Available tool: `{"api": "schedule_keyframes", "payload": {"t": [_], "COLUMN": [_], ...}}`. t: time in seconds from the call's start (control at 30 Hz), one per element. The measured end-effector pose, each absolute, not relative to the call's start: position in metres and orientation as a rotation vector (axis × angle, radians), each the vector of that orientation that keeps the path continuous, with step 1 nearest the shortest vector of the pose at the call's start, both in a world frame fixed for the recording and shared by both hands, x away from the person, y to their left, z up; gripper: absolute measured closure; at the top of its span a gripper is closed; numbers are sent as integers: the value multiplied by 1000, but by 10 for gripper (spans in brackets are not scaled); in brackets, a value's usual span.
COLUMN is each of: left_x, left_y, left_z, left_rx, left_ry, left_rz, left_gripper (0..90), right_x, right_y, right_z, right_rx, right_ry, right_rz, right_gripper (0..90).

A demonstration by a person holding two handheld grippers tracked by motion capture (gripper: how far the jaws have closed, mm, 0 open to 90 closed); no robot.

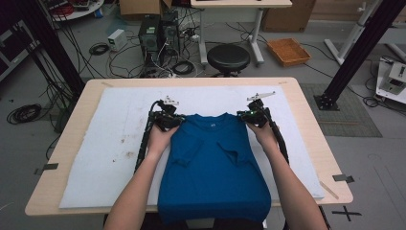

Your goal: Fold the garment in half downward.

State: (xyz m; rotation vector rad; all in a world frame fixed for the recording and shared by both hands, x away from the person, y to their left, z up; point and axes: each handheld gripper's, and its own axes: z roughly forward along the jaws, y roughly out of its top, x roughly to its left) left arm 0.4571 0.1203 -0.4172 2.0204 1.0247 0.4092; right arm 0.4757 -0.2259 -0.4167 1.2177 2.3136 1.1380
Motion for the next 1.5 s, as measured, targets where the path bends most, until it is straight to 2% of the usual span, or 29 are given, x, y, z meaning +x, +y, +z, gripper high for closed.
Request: {"api": "schedule_keyframes", "payload": {"t": [0.33,0.57,0.93,1.23,1.33,1.4,1.43,1.47,1.5], "left_x": [420,371,277,236,230,226,225,224,223], "left_y": [126,128,136,130,129,129,130,131,132], "left_z": [-396,-386,-415,-438,-441,-442,-441,-441,-439], "left_rx": [1948,1963,2009,2139,2174,2187,2191,2186,2180], "left_ry": [903,780,638,519,498,489,485,482,483], "left_rz": [386,406,401,400,411,402,396,386,385], "left_gripper": [875,875,874,865,836,769,710,710,625], "right_x": [437,374,282,240,235,230,226,226,225], "right_y": [-240,-248,-253,-253,-253,-254,-256,-256,-258], "right_z": [-395,-383,-405,-417,-421,-423,-422,-422,-418], "right_rx": [1169,1057,951,886,872,865,856,856,851], "right_ry": [2251,2221,2260,2333,2358,2376,2384,2384,2371], "right_rz": [1306,1367,1317,1229,1201,1190,1194,1194,1213], "right_gripper": [900,900,900,900,900,888,844,844,771]}}
